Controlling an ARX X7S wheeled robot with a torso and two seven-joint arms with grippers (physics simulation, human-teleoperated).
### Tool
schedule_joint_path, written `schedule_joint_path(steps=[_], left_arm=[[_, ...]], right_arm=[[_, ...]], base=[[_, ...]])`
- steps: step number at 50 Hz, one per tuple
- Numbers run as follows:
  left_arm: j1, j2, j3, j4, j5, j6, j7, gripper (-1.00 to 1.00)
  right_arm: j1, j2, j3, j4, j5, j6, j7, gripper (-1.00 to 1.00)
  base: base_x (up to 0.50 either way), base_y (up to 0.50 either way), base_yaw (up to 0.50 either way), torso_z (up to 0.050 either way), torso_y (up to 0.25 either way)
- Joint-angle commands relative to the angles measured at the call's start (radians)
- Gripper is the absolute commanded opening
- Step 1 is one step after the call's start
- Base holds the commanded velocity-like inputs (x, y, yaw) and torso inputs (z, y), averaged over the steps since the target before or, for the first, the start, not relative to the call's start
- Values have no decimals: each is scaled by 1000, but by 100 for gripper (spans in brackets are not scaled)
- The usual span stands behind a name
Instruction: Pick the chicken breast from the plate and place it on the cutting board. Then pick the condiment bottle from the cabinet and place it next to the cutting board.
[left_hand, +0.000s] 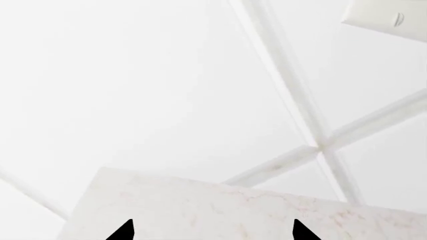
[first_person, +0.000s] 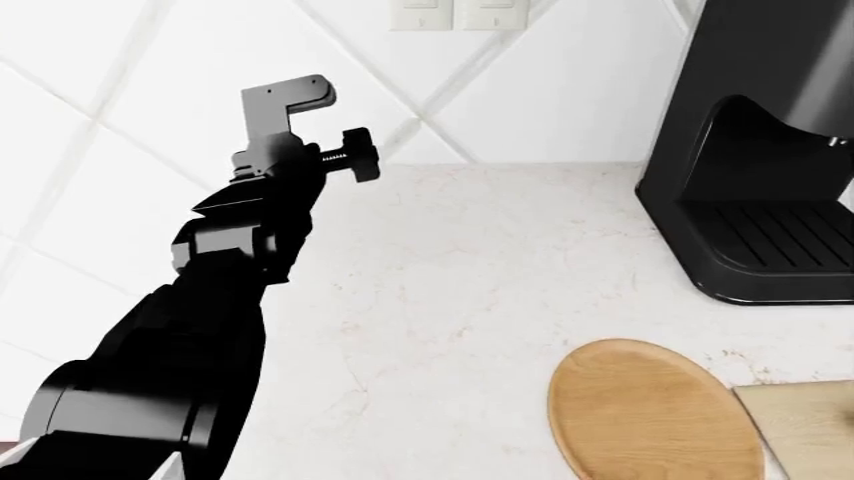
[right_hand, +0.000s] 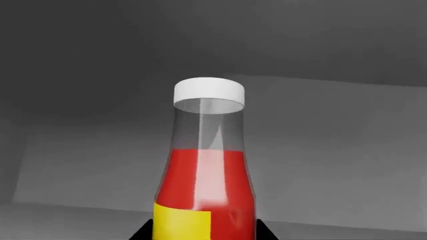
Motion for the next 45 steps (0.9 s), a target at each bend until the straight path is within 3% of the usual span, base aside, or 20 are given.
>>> schedule_joint_path(steps=[1, 18, 45], left_arm=[[0, 0, 9, 0, -3, -2, 2, 100], [0, 0, 14, 0, -5, -2, -2, 100], [-2, 0, 16, 0, -6, -3, -1, 100]], right_arm=[[-165, -85, -146, 342, 363, -39, -78, -100], [-11, 47, -84, -55, 281, -114, 77, -100], [173, 57, -30, -256, 365, 1, 123, -100]], base=[[13, 5, 12, 0, 0], [8, 3, 7, 0, 0], [0, 0, 0, 0, 0]])
